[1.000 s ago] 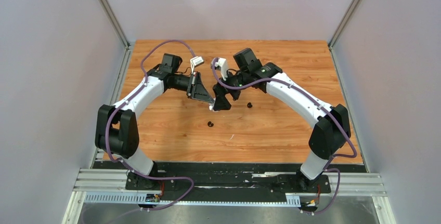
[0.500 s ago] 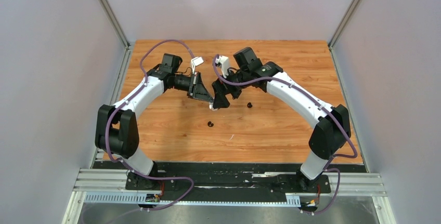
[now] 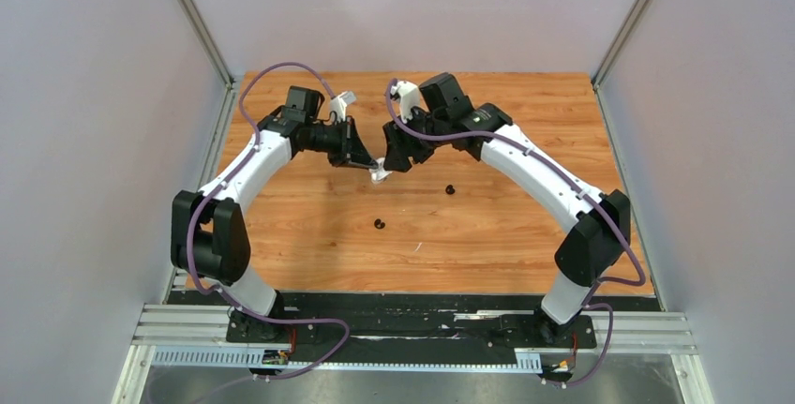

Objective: Insert the wireless bluetooth earbuds into the charging case
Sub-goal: Place the earbud in the charging case.

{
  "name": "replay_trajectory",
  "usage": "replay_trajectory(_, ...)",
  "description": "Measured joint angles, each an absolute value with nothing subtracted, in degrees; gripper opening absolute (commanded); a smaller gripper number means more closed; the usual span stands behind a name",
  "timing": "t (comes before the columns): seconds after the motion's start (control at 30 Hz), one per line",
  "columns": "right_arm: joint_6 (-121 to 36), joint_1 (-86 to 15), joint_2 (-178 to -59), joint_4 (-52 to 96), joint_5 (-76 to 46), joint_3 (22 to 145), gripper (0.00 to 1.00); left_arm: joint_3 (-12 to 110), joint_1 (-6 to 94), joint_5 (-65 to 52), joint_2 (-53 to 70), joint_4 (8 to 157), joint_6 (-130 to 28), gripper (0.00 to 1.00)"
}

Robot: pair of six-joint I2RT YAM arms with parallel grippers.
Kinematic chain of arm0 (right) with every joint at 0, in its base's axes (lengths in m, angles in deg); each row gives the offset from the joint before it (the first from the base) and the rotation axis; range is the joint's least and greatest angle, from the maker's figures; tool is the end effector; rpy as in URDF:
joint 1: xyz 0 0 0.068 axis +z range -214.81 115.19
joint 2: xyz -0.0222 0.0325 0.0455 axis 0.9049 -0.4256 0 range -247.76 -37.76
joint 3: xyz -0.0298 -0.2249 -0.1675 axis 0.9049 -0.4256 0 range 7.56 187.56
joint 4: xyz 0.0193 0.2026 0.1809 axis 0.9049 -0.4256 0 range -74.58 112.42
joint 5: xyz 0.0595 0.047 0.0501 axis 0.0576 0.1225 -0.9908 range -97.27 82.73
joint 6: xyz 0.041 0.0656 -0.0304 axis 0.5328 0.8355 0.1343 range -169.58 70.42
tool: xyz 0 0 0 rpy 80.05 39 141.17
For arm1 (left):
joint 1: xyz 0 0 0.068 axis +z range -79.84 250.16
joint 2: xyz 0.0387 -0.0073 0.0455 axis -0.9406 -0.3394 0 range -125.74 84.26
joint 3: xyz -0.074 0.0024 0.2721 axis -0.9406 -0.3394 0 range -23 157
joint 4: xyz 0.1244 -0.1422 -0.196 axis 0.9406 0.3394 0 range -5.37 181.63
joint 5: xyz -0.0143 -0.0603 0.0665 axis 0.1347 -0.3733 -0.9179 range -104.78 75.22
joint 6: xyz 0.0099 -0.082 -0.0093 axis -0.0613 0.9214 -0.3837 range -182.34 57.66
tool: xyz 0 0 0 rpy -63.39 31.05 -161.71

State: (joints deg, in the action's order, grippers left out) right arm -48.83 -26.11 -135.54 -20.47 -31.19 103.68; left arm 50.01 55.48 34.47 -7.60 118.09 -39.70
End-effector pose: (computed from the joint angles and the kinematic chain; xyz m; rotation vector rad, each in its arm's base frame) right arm 0.3055 0.2826 0.3385 -0.9840 2.2056 0.8198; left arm 0.3393 -0.1458 0.2647 0.2141 2.4896 -1.3418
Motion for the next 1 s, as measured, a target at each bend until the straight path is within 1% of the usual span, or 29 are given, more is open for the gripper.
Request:
replay_trajectory(0.27, -44.96, -23.4, -140.13, -20.54, -29.11, 104.31, 0.52, 52.0, 57.32, 32.0, -9.02, 118.09, -35.92, 0.0)
replay_trajectory(0.47, -43.45, -22.86, -143.36, -20.43, -28.15, 107.09, 0.48, 52.0, 57.38, 31.61, -9.0, 118.02, -35.33, 0.0)
replay_trajectory(0.63, -43.15, -22.4, -144.54, -19.99, -27.52, 109.51, 0.46, 52.0, 57.38, 31.61, -9.0, 117.96, -35.16, 0.0)
replay_trajectory(0.7, -43.1, -22.09, -144.81, -19.91, -27.23, 109.93, 0.41, 51.98, 57.38, 31.63, -9.0, 117.91, -35.14, 0.0)
replay_trajectory(0.93, -42.75, -21.17, -146.62, -19.73, -26.77, 110.25, 0.4, 51.98, 57.38, 31.7, -9.0, 117.8, -35.14, 0.0)
replay_trajectory(0.97, -42.73, -21.08, -146.95, -19.73, -26.71, 110.25, 0.39, 51.98, 57.38, 31.78, -9.0, 117.8, -35.14, 0.0)
replay_trajectory(1.0, -42.71, -21.04, -147.21, -19.71, -26.62, 110.28, 0.36, 51.98, 57.38, 31.89, -9.0, 117.78, -35.14, 0.0)
